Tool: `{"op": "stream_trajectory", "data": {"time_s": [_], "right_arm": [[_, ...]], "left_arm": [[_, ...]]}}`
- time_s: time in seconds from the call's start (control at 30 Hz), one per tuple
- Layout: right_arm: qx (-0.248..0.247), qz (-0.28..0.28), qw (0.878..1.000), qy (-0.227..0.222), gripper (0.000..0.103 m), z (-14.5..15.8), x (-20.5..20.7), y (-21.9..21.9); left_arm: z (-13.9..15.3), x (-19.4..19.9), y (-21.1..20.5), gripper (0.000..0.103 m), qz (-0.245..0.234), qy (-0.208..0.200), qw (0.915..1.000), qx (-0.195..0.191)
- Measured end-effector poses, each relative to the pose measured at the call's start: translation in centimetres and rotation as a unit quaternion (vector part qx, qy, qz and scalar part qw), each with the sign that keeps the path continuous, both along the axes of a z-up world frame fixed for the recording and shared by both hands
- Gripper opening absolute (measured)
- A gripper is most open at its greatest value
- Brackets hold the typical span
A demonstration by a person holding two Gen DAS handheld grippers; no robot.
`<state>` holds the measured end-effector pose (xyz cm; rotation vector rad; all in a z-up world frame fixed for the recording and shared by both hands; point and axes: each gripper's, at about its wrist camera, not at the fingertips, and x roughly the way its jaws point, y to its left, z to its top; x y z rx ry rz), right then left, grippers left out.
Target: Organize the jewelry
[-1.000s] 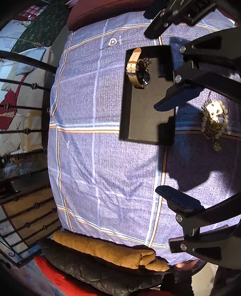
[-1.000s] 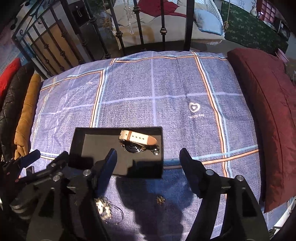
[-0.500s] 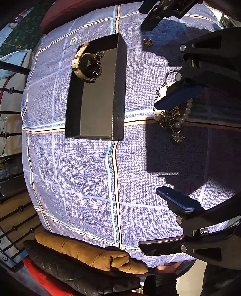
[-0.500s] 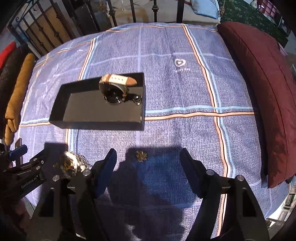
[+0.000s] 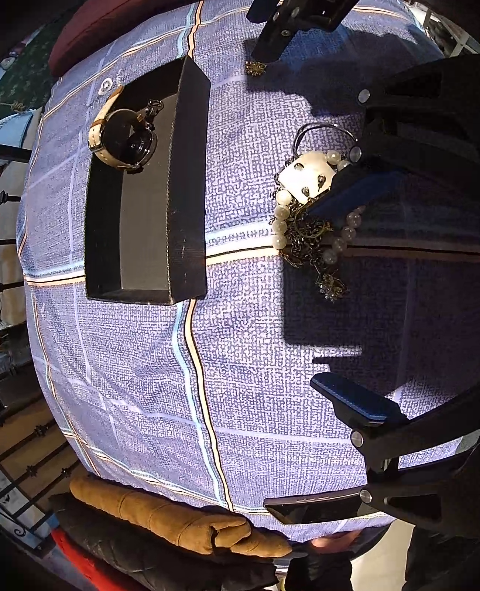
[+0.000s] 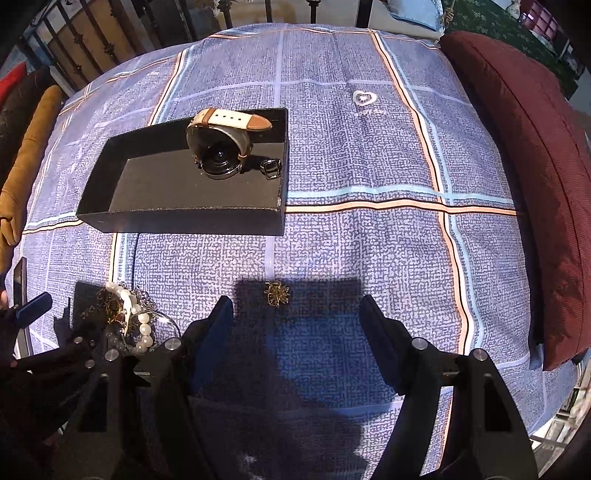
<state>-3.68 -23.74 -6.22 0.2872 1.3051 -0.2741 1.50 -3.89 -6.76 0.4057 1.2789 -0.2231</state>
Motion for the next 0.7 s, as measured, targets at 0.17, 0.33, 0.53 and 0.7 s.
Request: {"op": "stream_trajectory", "data": {"time_s": [0.17, 0.33, 0.53, 0.7], "right_arm": [[0.005, -0.002, 1.0, -0.002, 0.071, 0.1, 0.1, 0.0], [0.001, 0.001, 1.0, -0.004, 0.071, 0.1, 0.3, 0.2], [0.002, 0.0, 1.0, 0.004, 0.071, -0.9, 0.9, 0.0], [0.003, 0.005, 0.999, 0.044, 0.04, -3.1, 1.6, 0.3]], "left_arm": [[-0.5, 0.8, 0.2, 0.074, 0.013, -0.007, 0.9998, -0.013], [0.5, 0.4, 0.7, 0.088, 0.008, 0.016, 0.9959, -0.089], [-1.5, 0.8, 0.2, 0.093, 0.008, 0.02, 0.9981, -0.058], [-1.8, 1.0, -0.1, 0.074, 0.011, 0.027, 0.9983, -0.052]]}}
